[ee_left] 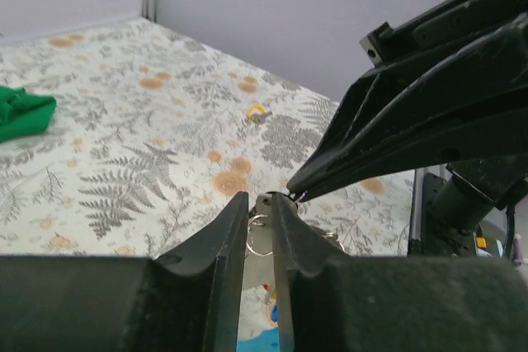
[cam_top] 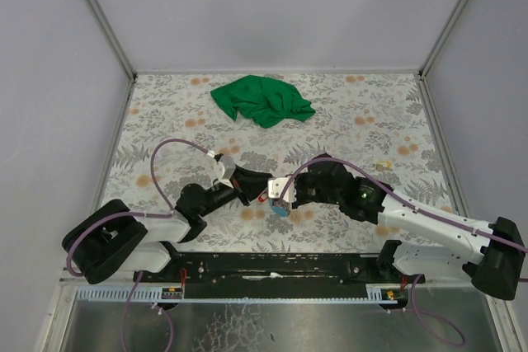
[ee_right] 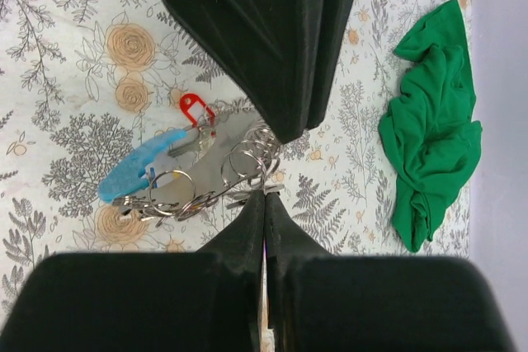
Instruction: Put the keys on the keyring
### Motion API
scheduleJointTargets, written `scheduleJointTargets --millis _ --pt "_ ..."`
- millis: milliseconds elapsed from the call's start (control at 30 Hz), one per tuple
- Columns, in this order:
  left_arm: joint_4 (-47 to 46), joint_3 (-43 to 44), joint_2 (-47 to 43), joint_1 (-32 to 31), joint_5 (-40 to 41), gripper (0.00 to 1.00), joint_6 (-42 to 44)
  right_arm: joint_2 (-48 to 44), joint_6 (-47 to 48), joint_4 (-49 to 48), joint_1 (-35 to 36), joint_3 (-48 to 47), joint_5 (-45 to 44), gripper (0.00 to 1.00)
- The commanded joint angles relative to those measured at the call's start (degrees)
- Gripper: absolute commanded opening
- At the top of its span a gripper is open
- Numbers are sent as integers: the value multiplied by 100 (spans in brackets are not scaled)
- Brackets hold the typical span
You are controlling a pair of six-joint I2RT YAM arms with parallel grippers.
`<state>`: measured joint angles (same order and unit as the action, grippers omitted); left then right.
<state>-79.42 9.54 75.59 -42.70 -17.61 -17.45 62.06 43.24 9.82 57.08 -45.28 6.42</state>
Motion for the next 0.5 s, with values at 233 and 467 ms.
scheduleJointTargets --millis 233,467 --pt "1222 478 -572 150 -1016 29 1358 -3 394 887 53 -864 89 0" --pt "1562 746 -434 258 -1685 32 1544 24 439 1008 49 -939 161 0"
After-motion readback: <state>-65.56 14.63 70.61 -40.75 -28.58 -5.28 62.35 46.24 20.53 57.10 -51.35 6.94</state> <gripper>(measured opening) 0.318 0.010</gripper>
